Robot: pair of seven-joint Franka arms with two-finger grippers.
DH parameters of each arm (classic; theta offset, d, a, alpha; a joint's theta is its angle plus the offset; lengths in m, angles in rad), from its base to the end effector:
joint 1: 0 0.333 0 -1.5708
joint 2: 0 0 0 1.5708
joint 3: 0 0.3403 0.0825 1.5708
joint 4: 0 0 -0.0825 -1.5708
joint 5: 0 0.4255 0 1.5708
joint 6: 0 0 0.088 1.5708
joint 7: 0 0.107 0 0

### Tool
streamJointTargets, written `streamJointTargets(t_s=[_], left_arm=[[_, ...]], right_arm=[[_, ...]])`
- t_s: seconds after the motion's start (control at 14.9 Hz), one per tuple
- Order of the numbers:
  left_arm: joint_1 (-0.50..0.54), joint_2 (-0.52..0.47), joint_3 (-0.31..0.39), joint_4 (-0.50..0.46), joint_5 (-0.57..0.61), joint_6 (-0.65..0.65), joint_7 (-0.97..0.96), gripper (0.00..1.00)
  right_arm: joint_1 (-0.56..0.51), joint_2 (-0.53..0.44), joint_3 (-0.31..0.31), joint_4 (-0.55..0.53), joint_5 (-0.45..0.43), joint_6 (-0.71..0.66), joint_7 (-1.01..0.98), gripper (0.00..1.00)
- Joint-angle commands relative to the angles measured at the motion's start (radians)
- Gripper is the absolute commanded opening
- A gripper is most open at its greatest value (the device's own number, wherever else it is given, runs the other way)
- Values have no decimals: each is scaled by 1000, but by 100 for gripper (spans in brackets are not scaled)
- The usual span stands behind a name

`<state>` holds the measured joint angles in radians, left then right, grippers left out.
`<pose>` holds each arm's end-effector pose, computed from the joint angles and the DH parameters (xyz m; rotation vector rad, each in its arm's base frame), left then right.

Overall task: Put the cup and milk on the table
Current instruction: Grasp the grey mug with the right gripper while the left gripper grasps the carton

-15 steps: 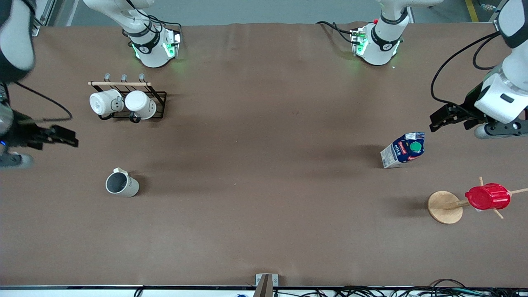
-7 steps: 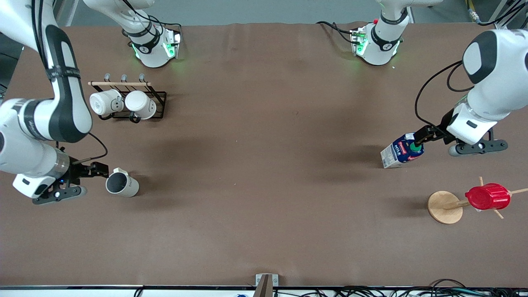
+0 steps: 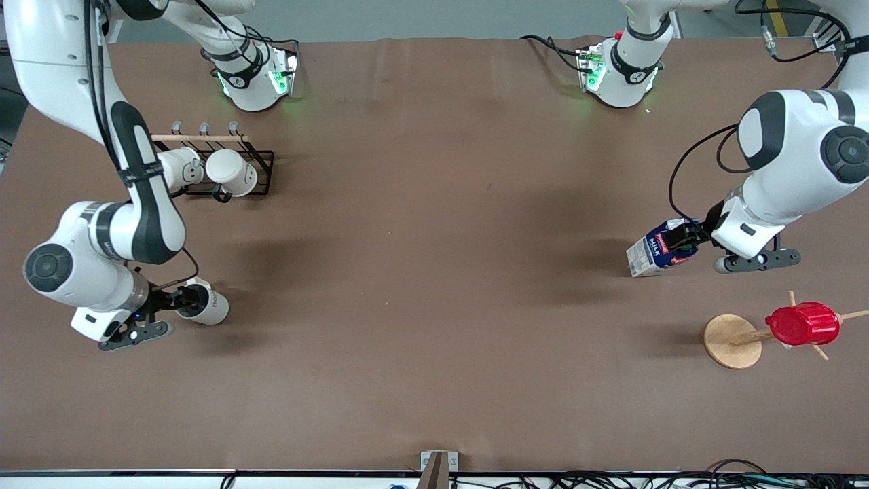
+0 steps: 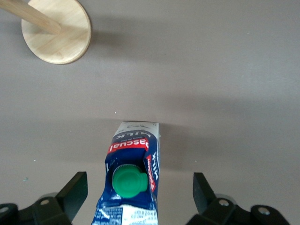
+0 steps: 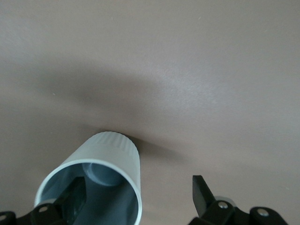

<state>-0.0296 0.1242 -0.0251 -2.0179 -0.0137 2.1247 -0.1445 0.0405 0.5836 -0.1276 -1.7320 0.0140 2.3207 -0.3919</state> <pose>0.6118 -0.0338 0.3913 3.1249 0.1521 -0.0293 0.7120 -0.0535 0.2401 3.0427 0.4856 -0.0072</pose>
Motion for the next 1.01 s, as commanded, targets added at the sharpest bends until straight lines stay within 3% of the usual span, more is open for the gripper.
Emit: streamJointTargets(t_s=[0.0,0.13,0.27,0.34,0.47,0.74,0.94], left_arm=[[5,5,-1,-41,20,60,-4,99],[5,15,-1,-76,20,109,-12,99],[5,17,-1,-102,20,127,-12,99],[5,15,1,-114,20,138,-12,99],[5,17,1,-131,21,149,-10,98],[7,15,2,-134,21,150,-10,97],[7,15,4,-130,21,150,-10,95]], right_arm=[[-8,-27,8,-54,-3,29,-18,100],[-8,-25,8,-54,-3,29,-16,82],[-7,-22,8,-54,1,26,-13,52],[-5,-22,8,-52,21,22,-9,31],[-5,-24,8,-52,69,19,-10,3],[-8,-27,8,-49,105,5,-4,0],[7,-63,6,-12,121,-131,45,0]])
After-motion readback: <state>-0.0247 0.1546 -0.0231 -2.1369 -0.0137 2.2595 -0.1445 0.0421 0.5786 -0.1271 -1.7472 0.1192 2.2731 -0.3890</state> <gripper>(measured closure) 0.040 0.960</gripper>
